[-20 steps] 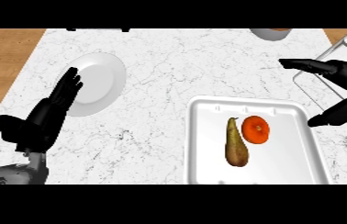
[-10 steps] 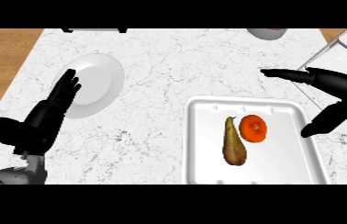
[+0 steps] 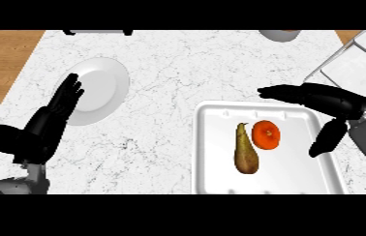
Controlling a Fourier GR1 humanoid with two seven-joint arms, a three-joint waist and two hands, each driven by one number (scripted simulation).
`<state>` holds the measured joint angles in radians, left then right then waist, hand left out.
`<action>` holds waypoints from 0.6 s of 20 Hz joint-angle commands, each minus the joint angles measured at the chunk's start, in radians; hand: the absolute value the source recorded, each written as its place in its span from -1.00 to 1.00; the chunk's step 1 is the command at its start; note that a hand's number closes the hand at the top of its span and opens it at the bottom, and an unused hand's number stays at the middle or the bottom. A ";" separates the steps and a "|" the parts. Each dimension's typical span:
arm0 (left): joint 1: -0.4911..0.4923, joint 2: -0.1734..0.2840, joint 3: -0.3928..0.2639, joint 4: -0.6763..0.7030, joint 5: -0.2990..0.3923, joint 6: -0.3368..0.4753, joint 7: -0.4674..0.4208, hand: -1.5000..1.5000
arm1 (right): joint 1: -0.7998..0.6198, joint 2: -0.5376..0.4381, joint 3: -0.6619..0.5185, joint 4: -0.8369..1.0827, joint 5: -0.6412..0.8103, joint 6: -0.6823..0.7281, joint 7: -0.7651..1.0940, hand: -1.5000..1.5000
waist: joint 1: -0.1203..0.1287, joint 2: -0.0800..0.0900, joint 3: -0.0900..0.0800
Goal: Pick the squash from the tray and place it in the tiered shelf
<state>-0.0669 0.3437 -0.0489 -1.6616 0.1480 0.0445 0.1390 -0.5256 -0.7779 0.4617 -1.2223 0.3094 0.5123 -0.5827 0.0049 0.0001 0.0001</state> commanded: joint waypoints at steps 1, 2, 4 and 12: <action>-0.023 -0.035 -0.017 -0.032 -0.031 0.020 0.057 0.00 | -0.005 0.097 0.014 0.035 0.097 -0.005 -0.018 -1.00 | 0.003 0.001 0.000; 0.016 0.000 0.017 -0.102 0.019 -0.020 0.087 0.00 | -0.027 0.101 0.012 0.067 0.117 0.002 -0.031 -1.00 | 0.008 0.000 0.000; -0.006 -0.039 0.019 -0.020 -0.021 -0.010 0.032 0.00 | 0.069 0.078 -0.014 -0.073 0.126 0.025 0.018 -1.00 | -0.005 -0.001 0.000; 0.077 -0.043 0.032 -0.090 -0.031 -0.038 0.023 0.00 | 0.063 0.091 0.030 -0.115 0.257 0.096 0.111 -1.00 | 0.001 -0.002 0.000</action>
<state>-0.0562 0.3123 -0.0167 -1.6860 0.1204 0.0129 0.1622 -0.4759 -0.6881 0.4850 -1.3015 0.5105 0.5628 -0.4970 0.0034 -0.0006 -0.0002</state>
